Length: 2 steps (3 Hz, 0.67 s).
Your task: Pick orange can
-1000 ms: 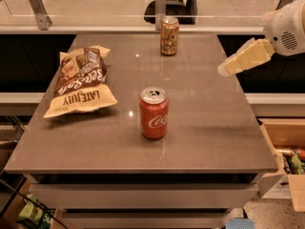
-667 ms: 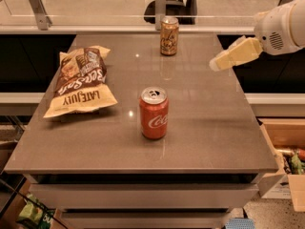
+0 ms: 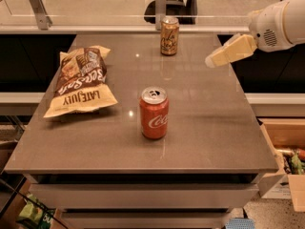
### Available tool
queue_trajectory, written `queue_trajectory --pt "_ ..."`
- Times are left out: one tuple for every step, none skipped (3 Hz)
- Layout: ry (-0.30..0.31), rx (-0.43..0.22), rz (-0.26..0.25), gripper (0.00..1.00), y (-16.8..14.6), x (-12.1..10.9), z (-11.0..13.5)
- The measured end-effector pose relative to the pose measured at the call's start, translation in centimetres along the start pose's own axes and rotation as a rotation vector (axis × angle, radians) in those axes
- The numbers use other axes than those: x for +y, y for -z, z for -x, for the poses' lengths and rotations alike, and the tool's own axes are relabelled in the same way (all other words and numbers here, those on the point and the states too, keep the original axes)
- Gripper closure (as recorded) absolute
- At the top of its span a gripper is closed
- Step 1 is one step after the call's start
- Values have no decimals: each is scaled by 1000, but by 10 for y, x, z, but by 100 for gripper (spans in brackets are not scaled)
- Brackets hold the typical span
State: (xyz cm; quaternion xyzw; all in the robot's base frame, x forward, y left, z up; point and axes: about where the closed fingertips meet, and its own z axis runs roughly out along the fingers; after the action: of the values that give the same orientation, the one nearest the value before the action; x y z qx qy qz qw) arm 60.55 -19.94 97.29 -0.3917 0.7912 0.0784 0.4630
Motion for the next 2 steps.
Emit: queue_trajectory --pt "-15 -44 2 0 -16 -8 3" --pt "-37 -98 7 0 -35 -18 6"
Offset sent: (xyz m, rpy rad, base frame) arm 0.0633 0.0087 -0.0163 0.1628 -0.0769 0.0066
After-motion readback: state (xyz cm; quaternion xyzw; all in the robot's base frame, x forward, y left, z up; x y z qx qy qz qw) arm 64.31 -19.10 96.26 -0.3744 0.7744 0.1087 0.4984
